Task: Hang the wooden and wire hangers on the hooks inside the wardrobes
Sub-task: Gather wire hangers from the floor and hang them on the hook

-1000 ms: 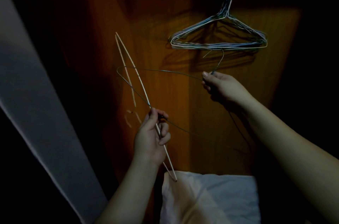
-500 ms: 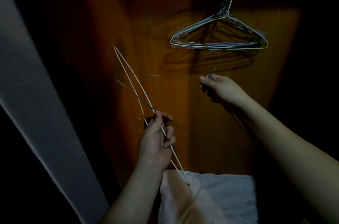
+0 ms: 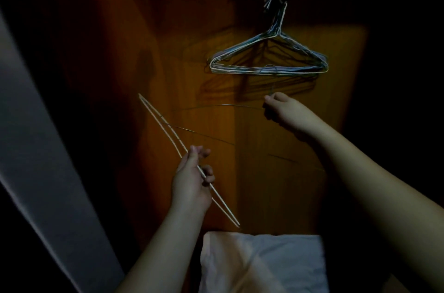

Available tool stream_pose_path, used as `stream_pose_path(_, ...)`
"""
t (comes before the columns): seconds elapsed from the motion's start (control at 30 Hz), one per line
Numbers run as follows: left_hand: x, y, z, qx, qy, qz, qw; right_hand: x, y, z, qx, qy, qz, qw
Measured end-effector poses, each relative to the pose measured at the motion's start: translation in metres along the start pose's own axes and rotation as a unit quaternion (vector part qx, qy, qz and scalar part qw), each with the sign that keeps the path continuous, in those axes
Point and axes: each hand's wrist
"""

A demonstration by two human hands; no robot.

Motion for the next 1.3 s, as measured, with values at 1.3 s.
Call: stream_pose_path(1.3,-0.094,0.081,-0.045,-0.086,0.042,0.017,0.995,0.157,0.191,0.015,0.067,0.048,-0.215,0.973)
Point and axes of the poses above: each hand's wrist, its own y-axis towards the middle knuckle, its own x-axis out of the back of the hand, z = x × y, and after that the axes turned 8 degrees about z, right-handed
